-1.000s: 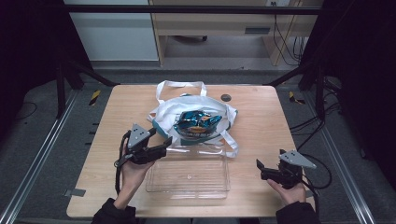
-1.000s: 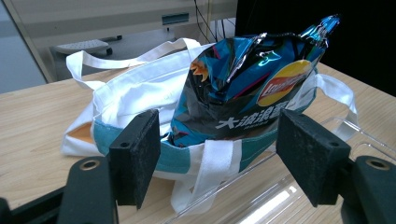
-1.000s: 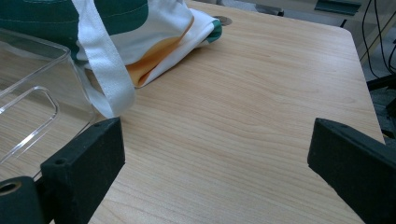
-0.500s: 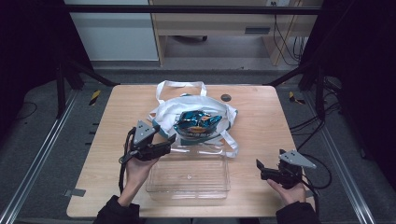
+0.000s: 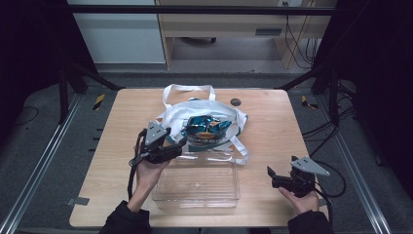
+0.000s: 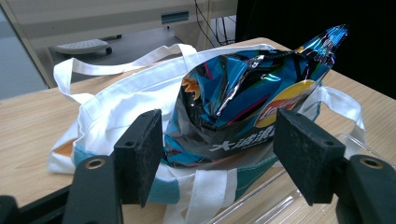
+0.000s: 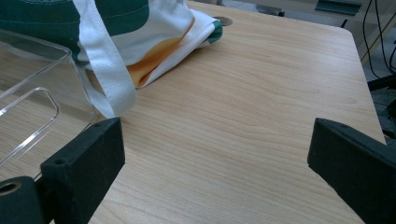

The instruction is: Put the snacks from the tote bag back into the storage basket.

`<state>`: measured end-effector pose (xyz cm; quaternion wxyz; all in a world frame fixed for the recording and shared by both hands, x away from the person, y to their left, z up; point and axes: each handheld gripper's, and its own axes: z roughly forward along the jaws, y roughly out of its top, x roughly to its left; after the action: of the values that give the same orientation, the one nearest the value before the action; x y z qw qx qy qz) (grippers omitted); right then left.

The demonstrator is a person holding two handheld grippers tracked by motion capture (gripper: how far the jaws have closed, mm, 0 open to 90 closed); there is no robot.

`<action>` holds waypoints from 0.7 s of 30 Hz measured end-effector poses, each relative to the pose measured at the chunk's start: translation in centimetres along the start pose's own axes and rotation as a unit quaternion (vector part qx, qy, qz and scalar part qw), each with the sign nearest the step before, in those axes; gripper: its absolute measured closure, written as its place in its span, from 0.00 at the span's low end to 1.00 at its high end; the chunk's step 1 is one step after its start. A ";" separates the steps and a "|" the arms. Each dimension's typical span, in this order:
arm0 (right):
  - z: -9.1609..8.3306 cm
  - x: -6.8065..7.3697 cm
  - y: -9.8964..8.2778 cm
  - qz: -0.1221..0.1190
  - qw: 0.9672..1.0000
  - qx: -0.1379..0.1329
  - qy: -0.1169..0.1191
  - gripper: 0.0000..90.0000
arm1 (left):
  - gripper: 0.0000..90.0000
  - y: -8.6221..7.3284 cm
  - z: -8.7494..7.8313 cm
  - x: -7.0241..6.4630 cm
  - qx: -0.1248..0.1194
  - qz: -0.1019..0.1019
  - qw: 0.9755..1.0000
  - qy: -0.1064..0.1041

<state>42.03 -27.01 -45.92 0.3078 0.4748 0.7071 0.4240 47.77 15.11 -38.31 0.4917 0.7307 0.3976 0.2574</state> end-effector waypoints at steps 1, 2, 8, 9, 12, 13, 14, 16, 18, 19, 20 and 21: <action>0.0 0.0 0.0 0.000 1.000 0.000 0.000 0.05 | 0.38 0.0 0.1 0.0 -0.001 0.000 1.000 0.000; 0.0 0.0 0.0 0.000 1.000 0.000 0.000 0.05 | 0.39 0.1 0.2 -0.1 -0.001 0.000 1.000 0.000; 0.0 0.0 0.0 0.001 1.000 0.000 0.001 0.05 | 0.40 0.4 0.8 -0.3 0.003 0.002 1.000 -0.002; 0.0 0.0 0.0 0.000 1.000 0.000 0.001 0.05 | 0.40 0.4 0.9 -0.4 0.003 0.003 1.000 -0.002; 0.0 0.0 0.0 0.000 1.000 0.000 0.001 0.05 | 0.41 0.6 1.1 -0.5 0.004 0.005 1.000 -0.003; 0.0 0.0 0.0 0.000 1.000 0.000 0.001 0.05 | 0.41 0.7 1.2 -0.6 0.004 0.006 1.000 -0.002; 0.0 0.0 0.0 0.001 1.000 0.000 0.001 0.05 | 0.41 0.7 1.2 -0.6 0.005 0.007 1.000 -0.002; 0.0 0.0 0.0 0.001 1.000 0.000 0.001 0.05 | 0.42 0.8 1.4 -0.7 0.006 0.008 1.000 -0.002; 0.0 0.0 0.0 0.001 1.000 0.000 0.002 0.05 | 0.42 0.9 1.6 -0.8 0.009 0.010 1.000 -0.001; 0.0 0.0 0.0 0.001 1.000 0.000 0.002 0.05 | 0.42 0.9 1.7 -0.8 0.009 0.011 1.000 -0.001; 0.0 0.0 0.0 0.000 1.000 0.000 0.001 0.05 | 0.43 1.0 1.7 -0.8 0.009 0.011 1.000 -0.001; 0.0 0.0 0.0 0.001 1.000 0.000 0.002 0.05 | 0.43 1.0 1.8 -0.8 0.010 0.012 1.000 -0.001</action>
<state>42.05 -27.01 -45.93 0.3062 0.4744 0.7075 0.4250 49.05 13.26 -38.05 0.4815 0.7404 0.3913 0.2585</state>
